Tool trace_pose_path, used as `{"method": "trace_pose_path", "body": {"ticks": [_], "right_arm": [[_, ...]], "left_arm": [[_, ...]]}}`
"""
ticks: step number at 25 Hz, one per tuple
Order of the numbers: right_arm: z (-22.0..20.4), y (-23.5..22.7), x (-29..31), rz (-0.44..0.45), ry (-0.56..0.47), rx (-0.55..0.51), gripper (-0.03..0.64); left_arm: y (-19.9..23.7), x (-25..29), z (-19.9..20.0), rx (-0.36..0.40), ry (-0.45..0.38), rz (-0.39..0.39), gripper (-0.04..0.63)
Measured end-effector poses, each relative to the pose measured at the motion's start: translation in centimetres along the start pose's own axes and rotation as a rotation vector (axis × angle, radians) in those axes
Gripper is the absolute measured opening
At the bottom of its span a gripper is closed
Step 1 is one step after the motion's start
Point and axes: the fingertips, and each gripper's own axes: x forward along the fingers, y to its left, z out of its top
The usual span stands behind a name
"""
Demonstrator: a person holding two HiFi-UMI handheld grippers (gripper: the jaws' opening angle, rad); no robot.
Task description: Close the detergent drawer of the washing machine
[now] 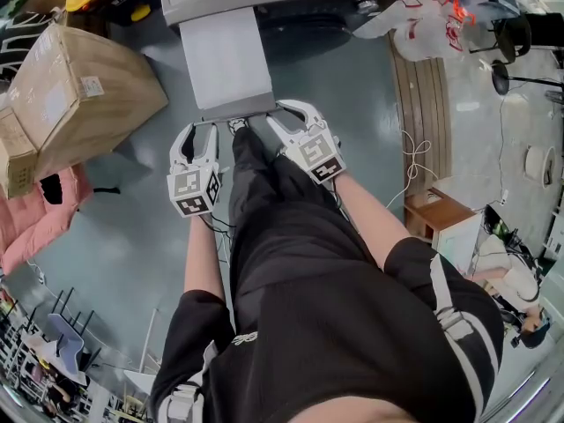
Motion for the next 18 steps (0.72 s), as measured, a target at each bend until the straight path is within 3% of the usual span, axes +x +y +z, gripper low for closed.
{"method": "trace_pose_path", "body": {"ticks": [18], "right_arm": [[1.2,-1.5,1.3,-0.012,-0.001,-0.002,0.137]], "left_arm": [[0.9,1.5,1.4,0.005,0.013,0.002,0.193]]}}
